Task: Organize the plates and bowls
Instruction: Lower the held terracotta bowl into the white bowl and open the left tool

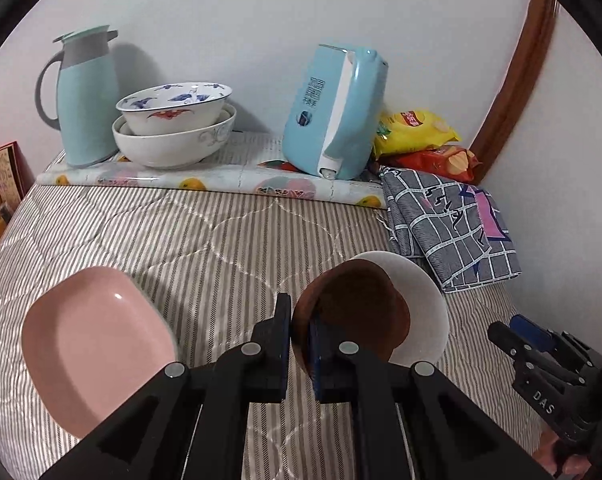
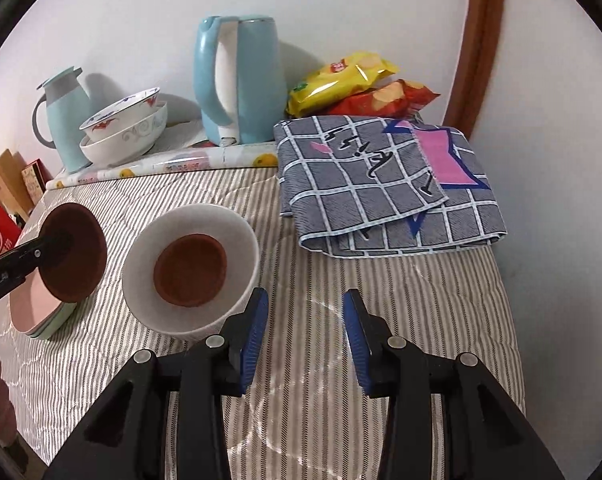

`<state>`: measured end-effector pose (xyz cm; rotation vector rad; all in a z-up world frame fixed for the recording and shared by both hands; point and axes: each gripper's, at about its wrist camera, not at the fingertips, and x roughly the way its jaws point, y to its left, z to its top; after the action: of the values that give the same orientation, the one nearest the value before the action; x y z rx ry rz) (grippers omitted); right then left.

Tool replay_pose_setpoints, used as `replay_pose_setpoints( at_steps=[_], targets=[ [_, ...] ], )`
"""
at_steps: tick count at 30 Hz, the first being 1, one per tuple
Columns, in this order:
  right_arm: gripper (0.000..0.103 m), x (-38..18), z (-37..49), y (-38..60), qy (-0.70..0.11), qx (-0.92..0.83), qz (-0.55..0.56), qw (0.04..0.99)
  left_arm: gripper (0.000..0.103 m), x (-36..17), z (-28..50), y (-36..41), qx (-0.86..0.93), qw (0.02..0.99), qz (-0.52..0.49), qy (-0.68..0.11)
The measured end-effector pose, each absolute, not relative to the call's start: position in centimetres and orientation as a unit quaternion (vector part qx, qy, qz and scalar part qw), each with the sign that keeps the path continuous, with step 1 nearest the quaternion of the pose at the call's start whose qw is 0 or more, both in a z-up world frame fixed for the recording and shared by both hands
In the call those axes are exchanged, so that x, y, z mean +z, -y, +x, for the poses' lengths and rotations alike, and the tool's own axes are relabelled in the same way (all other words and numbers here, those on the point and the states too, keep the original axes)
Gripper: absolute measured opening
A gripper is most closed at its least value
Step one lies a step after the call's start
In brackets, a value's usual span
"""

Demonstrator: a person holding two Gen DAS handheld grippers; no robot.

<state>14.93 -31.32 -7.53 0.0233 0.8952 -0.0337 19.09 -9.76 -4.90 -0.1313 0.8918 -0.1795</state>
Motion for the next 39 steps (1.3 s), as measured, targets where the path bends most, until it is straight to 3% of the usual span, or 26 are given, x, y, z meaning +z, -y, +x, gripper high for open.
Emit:
replay_pose_setpoints(
  at_steps=[39],
  targets=[
    [0.041,-10.2,15.3,35.3,-0.454,-0.05,0.044,0.889,0.009,-10.3,23.8,16.1,-0.131,0.859,-0.039,-0.493]
  ],
)
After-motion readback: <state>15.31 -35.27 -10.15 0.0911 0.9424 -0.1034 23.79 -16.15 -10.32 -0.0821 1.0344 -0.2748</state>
